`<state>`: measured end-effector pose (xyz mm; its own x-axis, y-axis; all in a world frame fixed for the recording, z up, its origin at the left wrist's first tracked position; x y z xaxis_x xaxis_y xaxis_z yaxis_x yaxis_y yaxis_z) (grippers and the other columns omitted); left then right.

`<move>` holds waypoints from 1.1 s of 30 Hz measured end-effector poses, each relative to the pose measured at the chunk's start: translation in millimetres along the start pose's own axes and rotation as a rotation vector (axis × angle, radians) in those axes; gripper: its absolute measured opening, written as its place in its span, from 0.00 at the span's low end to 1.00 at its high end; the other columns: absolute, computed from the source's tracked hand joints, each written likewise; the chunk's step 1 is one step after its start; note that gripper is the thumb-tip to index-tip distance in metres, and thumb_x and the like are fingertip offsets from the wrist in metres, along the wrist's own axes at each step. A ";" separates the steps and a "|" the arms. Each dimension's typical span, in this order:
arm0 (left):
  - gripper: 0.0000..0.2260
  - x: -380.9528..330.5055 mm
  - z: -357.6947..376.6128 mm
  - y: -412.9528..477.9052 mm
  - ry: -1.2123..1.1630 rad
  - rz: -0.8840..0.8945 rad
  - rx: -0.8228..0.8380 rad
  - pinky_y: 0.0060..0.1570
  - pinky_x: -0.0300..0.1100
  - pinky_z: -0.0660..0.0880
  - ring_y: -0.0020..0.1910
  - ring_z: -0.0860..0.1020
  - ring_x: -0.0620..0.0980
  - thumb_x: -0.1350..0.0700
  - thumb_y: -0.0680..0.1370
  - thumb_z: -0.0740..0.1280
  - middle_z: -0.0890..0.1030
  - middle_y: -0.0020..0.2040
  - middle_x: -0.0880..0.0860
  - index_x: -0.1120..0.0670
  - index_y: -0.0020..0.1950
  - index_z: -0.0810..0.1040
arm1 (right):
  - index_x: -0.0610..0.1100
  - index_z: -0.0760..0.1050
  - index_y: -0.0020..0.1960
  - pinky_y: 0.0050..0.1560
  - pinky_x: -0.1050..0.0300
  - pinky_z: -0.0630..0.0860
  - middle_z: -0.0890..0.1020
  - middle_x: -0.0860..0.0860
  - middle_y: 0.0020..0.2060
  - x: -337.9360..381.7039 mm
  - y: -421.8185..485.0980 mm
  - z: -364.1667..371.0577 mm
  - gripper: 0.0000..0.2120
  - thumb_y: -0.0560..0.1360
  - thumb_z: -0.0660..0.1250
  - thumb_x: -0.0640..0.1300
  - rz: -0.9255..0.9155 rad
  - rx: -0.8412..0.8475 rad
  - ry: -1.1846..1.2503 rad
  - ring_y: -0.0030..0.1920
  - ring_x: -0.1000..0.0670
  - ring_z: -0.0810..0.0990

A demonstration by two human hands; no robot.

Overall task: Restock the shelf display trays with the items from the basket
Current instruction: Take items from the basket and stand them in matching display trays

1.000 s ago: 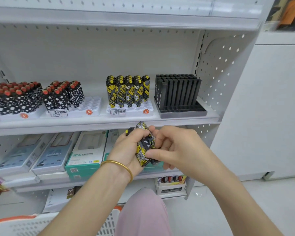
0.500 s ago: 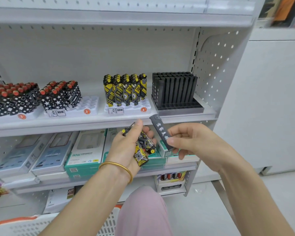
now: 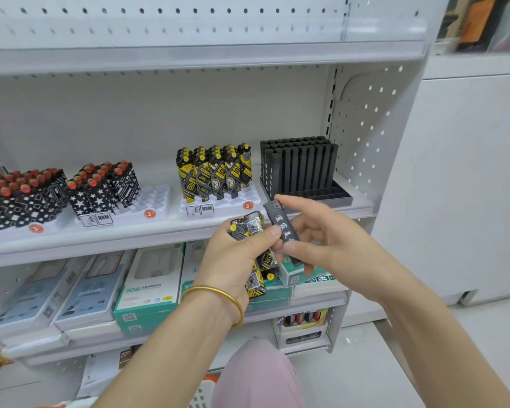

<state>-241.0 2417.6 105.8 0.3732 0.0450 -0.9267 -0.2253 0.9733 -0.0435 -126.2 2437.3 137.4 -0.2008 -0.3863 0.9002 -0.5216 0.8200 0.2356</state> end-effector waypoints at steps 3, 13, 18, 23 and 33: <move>0.07 -3.2 3.9 1.6 0.029 0.014 -0.004 0.40 0.46 0.78 0.33 0.78 0.53 0.67 0.71 0.71 0.81 0.33 0.56 0.61 0.47 0.77 | 0.64 0.70 0.55 0.35 0.57 0.77 0.81 0.51 0.41 7.4 3.4 -3.0 0.28 0.68 0.73 0.35 -0.026 -0.032 -0.050 0.43 0.49 0.82; 0.02 -1.7 11.1 0.9 -0.041 -0.141 0.054 0.32 0.40 0.79 0.27 0.78 0.48 0.66 0.75 0.67 0.78 0.30 0.55 0.61 0.43 0.75 | 0.59 0.77 0.47 0.53 0.59 0.74 0.78 0.52 0.49 14.4 29.6 -50.3 0.19 0.71 0.70 0.34 -0.139 -0.366 0.051 0.47 0.55 0.78; 0.08 7.8 10.9 -1.5 -0.079 -0.228 0.066 0.37 0.45 0.80 0.32 0.80 0.48 0.71 0.76 0.60 0.81 0.34 0.55 0.62 0.41 0.75 | 0.48 0.79 0.51 0.50 0.58 0.76 0.82 0.51 0.44 14.6 51.8 -59.3 0.15 0.68 0.72 0.33 -0.160 -0.488 -0.023 0.45 0.52 0.79; 0.09 12.2 8.1 -0.8 -0.122 -0.256 0.091 0.36 0.44 0.81 0.36 0.82 0.49 0.73 0.76 0.59 0.84 0.40 0.57 0.64 0.44 0.76 | 0.43 0.78 0.55 0.51 0.54 0.78 0.82 0.50 0.44 4.7 62.0 -55.0 0.16 0.68 0.73 0.37 -0.119 -0.537 -0.232 0.44 0.51 0.81; 0.09 14.6 6.7 -0.7 -0.175 -0.274 0.151 0.43 0.45 0.81 0.41 0.84 0.51 0.72 0.75 0.61 0.84 0.48 0.61 0.65 0.50 0.78 | 0.49 0.69 0.65 0.44 0.49 0.76 0.77 0.48 0.38 16.7 61.8 -35.5 0.23 0.72 0.70 0.41 -0.243 -0.529 -0.630 0.39 0.45 0.77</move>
<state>-229.3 2419.1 94.8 0.5525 -0.1970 -0.8099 0.0350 0.9763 -0.2137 -132.3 2496.5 180.0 -0.6383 -0.6111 0.4682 -0.1857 0.7124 0.6768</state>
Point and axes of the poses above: each hand's wrist, its own y-axis towards the middle knuckle, its own z-axis out of the palm, x = y × z, the point moved 8 cm from there along y, towards the middle knuckle
